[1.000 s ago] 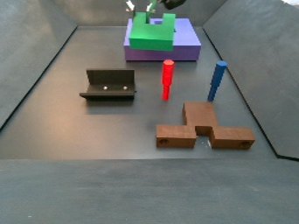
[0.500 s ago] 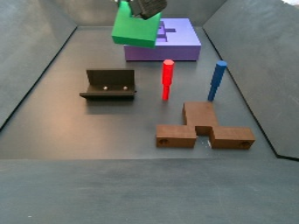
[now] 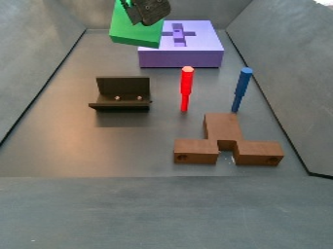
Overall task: Pick up the green object. Move up. Place the green object on the fixture. Regrasp the green object. Move to above the board. Insert the green object.
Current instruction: Place the green object on the fixture.
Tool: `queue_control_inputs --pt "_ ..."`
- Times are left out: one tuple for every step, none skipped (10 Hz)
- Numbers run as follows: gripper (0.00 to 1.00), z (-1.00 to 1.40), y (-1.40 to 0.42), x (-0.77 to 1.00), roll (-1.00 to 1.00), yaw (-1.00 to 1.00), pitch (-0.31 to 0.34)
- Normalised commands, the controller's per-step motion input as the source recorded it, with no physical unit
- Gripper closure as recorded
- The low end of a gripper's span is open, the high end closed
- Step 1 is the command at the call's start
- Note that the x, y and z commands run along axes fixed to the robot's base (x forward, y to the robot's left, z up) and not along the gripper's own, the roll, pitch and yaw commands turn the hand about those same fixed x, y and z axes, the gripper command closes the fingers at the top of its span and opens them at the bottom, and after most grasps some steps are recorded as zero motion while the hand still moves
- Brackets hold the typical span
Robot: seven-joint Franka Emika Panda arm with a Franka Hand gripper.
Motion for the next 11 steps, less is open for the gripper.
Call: queue_control_inputs --pt "1.00 -0.08 0.34 0.89 0.01 0.00 0.449" --pt "1.00 -0.25 0.43 0.77 0.00 -0.02 0.420" --pt "1.00 -0.28 0.46 0.73 0.00 -0.05 0.380" --pt "1.00 -0.21 0.48 0.80 -0.14 0.00 0.349" --pt "1.00 -0.16 0.42 0.85 -0.35 0.00 0.280" --pt "1.00 -0.09 0.31 0.80 -0.48 0.00 0.306" --pt "1.00 -0.09 0.42 0.00 -0.50 -0.07 -0.166" --pt "1.00 -0.05 0.13 0.15 -0.27 -0.01 0.000" --pt "1.00 -0.10 0.00 0.00 -0.17 0.00 0.000" --pt "1.00 -0.09 0.00 0.00 0.00 0.00 -0.049" --pt "1.00 -0.20 0.00 0.00 0.00 0.15 -0.054"
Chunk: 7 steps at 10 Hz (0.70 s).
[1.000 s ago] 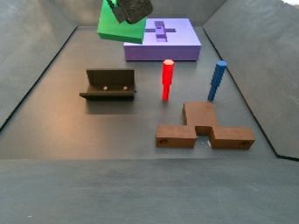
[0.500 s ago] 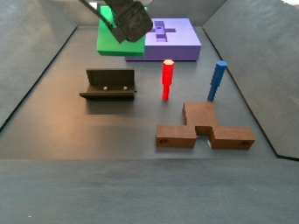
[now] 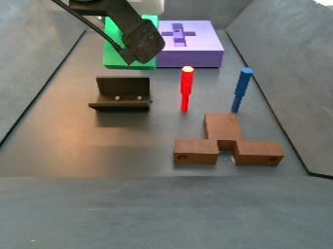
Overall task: Pick up the green object. Move up. Place the green object on the fixture. Regrasp the green object. Move to above the board. Insert the green object.
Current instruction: Place the green object on the fixture.
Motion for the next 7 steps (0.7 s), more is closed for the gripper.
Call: queue_control_inputs --pt "1.00 -0.39 0.00 0.29 0.00 0.00 -0.046" --pt "1.00 -0.52 0.00 0.37 -0.01 0.00 -0.071" --pt "1.00 -0.63 0.00 0.49 -0.07 0.00 -0.097" --pt "1.00 -0.70 0.12 0.47 -0.19 0.00 -0.011" --pt "1.00 -0.57 0.21 0.34 -0.07 0.00 0.000" --pt "1.00 -0.38 0.27 0.35 0.00 0.00 0.000" --pt "1.00 -0.18 0.26 0.35 0.10 -0.04 0.000"
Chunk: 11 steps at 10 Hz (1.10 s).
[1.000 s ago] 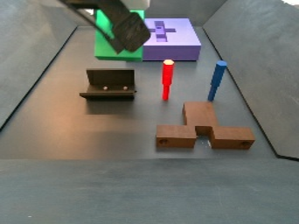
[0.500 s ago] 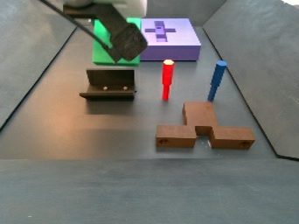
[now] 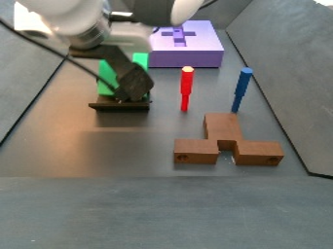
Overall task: Pick up the green object. Move up. Place the green object on the fixture. Regrasp the green object. Move to above the board. Insert the green object.
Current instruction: Place the green object on the fixture, then regrasp the green object.
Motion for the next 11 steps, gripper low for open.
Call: queue_control_inputs --pt "1.00 -0.20 0.24 0.31 0.12 -0.08 0.000" --pt "1.00 -0.24 0.17 0.27 0.15 -0.10 0.000" --pt "1.00 -0.27 0.16 0.14 0.12 -0.01 0.017" --pt "1.00 -0.17 0.09 0.00 0.07 0.00 0.023" --pt "1.00 0.00 0.00 0.00 -0.04 0.00 0.000" --pt "1.00 0.00 0.00 0.00 0.00 0.00 0.000" --pt "0.00 0.00 0.00 0.00 0.00 0.00 0.000" --pt "0.00 0.43 0.00 0.00 0.79 -0.07 -0.177" --pt "0.00 0.34 0.00 -0.05 0.73 -0.03 -0.226" --pt "0.00 0.37 0.00 -0.03 0.69 -0.01 -0.266" --pt "0.00 0.35 0.00 0.00 0.85 0.00 -0.157"
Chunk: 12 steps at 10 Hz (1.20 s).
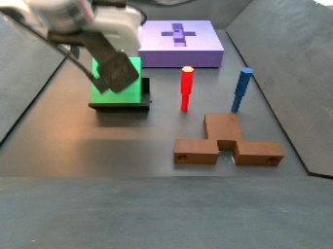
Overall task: Pick up the green object. Move up. Place the green object on the fixture. Regrasp the green object. Move to above the board. Insert the green object.
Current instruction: Regrasp the green object.
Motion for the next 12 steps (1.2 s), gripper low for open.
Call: queue_control_inputs --pt "0.00 0.13 -0.03 0.00 1.00 0.00 0.000" --pt "0.00 0.07 -0.02 0.00 1.00 0.00 -0.049" --pt "0.00 0.04 -0.01 -0.01 1.00 0.00 -0.071" --pt "0.00 0.03 0.00 -0.03 1.00 0.00 -0.089" --pt "0.00 0.01 0.00 -0.09 1.00 0.00 -0.103" --pt "0.00 0.00 0.00 -0.21 1.00 0.01 -0.103" --pt "0.00 0.00 0.00 -0.26 1.00 0.05 -0.129" --pt "0.00 0.00 -0.01 -0.19 1.00 0.06 -0.177" --pt "0.00 0.02 -0.06 -0.09 1.00 0.06 -0.197" --pt "0.00 0.07 -0.15 0.00 1.00 0.07 -0.263" --pt "0.00 0.08 -0.15 0.02 1.00 0.06 -0.363" --pt "0.00 0.15 -0.12 0.07 1.00 0.01 -0.414"
